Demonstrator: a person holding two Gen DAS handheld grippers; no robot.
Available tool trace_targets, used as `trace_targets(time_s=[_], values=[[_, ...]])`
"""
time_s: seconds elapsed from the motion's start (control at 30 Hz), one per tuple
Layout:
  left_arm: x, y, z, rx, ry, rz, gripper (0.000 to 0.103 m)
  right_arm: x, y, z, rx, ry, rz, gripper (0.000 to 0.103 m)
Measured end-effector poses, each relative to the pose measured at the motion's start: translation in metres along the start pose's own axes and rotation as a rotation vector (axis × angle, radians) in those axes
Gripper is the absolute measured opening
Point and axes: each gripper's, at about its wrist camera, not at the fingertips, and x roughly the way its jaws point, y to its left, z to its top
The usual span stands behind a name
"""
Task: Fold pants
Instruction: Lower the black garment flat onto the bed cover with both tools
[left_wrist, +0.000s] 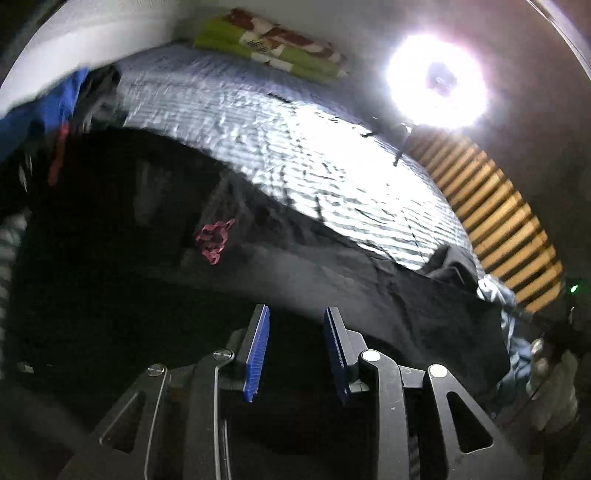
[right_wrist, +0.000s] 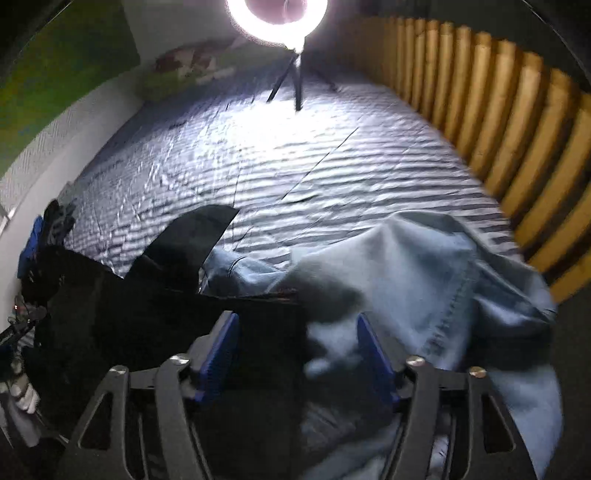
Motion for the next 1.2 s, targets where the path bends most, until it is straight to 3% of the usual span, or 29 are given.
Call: trace_targets(time_s=[0.07,0.13,0.17,0.23,0.4,0.5,0.6,0.73,0.87,1.03,1.13,1.2], values=[[0.021,0.012,0.003,-0.039,0.063,-0.023,0.033,0.023,0.006,0.000,-0.011,0.067,0.028,0.065],[0.023,0.016,0.005,-0.022,0.042,0.000,0.033,0.033,0.019,-0.003,-0.057,0.076,-0.012,0.059],[0.022,0.016,0.005,-0.006,0.033,0.026,0.033,0.029,0.027,-0.006,-0.088,0.057,-0.044,0.047],[0.019,0.020,0.006,0.008,0.029,0.014,0.033,0.017,0.044,-0.012,-0.150,0.015,-0.127,0.003],[0.002,0.037,0.019,-0.015,-0.035,0.011,0.033,-0.056,0.078,-0.008,-0.232,-0.159,-0.147,0.002],[-0.003,0.049,0.024,-0.052,-0.060,0.019,0.032,-0.096,0.094,0.018,-0.230,-0.268,-0.155,0.002],[-0.015,0.056,0.029,-0.077,-0.109,0.014,0.032,-0.110,0.113,0.056,-0.243,-0.349,-0.185,0.002],[-0.024,0.057,0.031,-0.056,-0.144,0.044,0.032,-0.090,0.138,0.109,-0.250,-0.392,-0.213,0.002],[-0.017,0.058,0.031,-0.051,-0.127,0.065,0.032,-0.044,0.162,0.160,-0.264,-0.407,-0.271,0.002],[-0.002,0.056,0.035,-0.061,-0.105,0.065,0.032,0.010,0.158,0.213,-0.211,-0.393,-0.309,0.002],[0.006,0.050,0.034,-0.034,-0.088,0.069,0.032,0.063,0.155,0.237,-0.228,-0.300,-0.339,0.002],[0.006,0.046,0.028,-0.001,-0.087,0.081,0.032,0.087,0.146,0.238,-0.208,-0.227,-0.344,0.011]])
